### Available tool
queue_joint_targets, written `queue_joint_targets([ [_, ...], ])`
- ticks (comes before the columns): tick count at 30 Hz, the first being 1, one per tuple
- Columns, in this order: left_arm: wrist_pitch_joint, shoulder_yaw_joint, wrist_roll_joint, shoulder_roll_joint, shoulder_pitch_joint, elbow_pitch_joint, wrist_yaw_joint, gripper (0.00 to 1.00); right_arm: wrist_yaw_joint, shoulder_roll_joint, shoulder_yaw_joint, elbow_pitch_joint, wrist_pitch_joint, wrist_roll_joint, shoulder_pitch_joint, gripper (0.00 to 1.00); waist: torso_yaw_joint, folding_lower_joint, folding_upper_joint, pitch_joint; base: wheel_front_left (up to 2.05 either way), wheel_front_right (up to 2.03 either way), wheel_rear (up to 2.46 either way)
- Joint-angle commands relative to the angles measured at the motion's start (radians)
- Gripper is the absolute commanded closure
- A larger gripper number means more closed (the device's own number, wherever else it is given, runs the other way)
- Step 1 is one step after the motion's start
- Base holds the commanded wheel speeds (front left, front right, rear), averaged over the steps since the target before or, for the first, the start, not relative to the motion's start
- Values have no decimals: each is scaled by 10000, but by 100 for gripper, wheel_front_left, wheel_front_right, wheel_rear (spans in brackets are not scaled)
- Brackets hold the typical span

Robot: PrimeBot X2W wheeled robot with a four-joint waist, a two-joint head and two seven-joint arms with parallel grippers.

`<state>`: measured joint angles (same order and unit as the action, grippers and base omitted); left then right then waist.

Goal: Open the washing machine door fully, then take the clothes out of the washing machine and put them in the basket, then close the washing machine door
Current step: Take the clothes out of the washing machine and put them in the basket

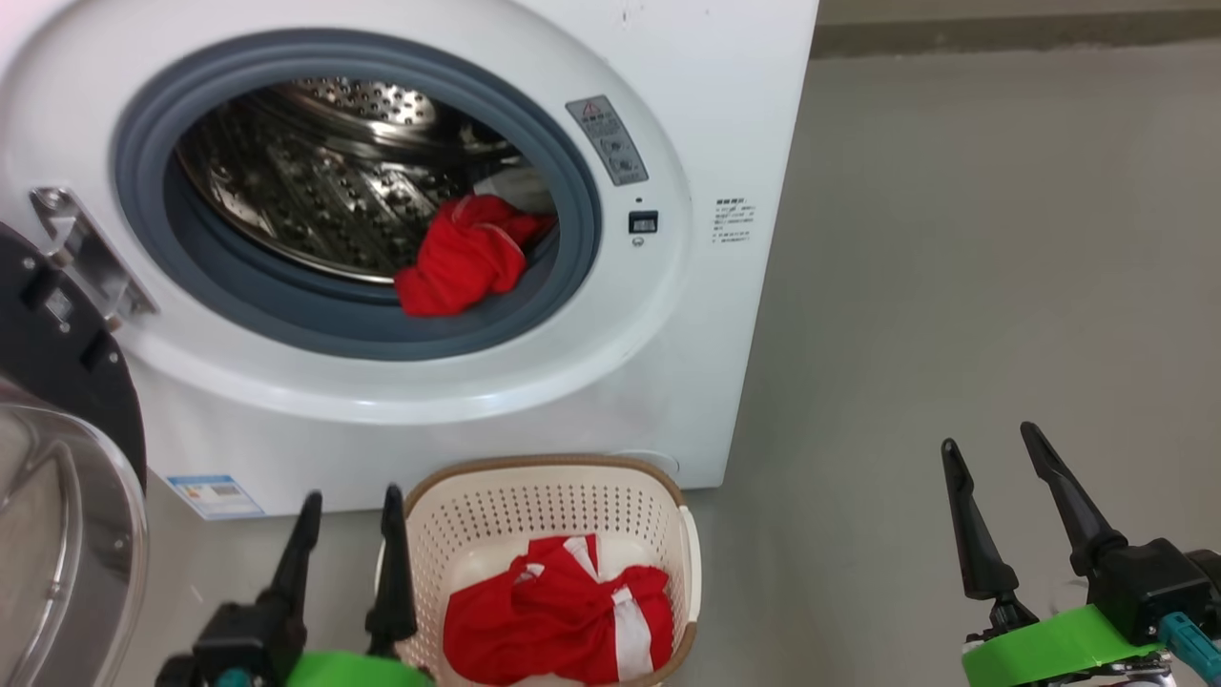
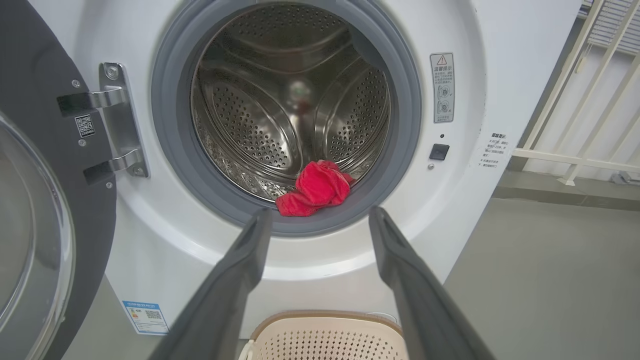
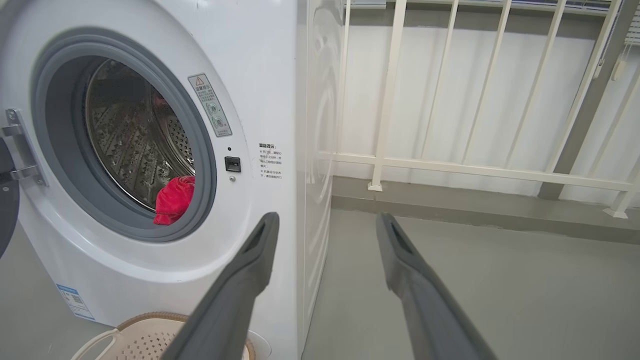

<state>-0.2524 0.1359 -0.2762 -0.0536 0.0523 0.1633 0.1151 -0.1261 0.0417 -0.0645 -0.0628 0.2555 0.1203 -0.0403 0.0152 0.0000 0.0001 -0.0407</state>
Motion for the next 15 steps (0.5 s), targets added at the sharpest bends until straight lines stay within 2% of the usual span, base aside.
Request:
queue_joint_targets([
  [1,-92,-315,-47,-147,599,-202,4,0,-46,85,260,321,63,20,343,0,-35,0,-1,-317,0,0,0],
  [7,-92,-339,-55,-167,1283,-172,-15,0,-46,85,342,409,63,64,621,0,-50,0,-1,-958,0,0,0],
  [15,-93,-295,-31,-223,3022,185,-164,0,-46,85,489,466,63,79,1285,0,-136,0,-1,-2128,0,0,0],
])
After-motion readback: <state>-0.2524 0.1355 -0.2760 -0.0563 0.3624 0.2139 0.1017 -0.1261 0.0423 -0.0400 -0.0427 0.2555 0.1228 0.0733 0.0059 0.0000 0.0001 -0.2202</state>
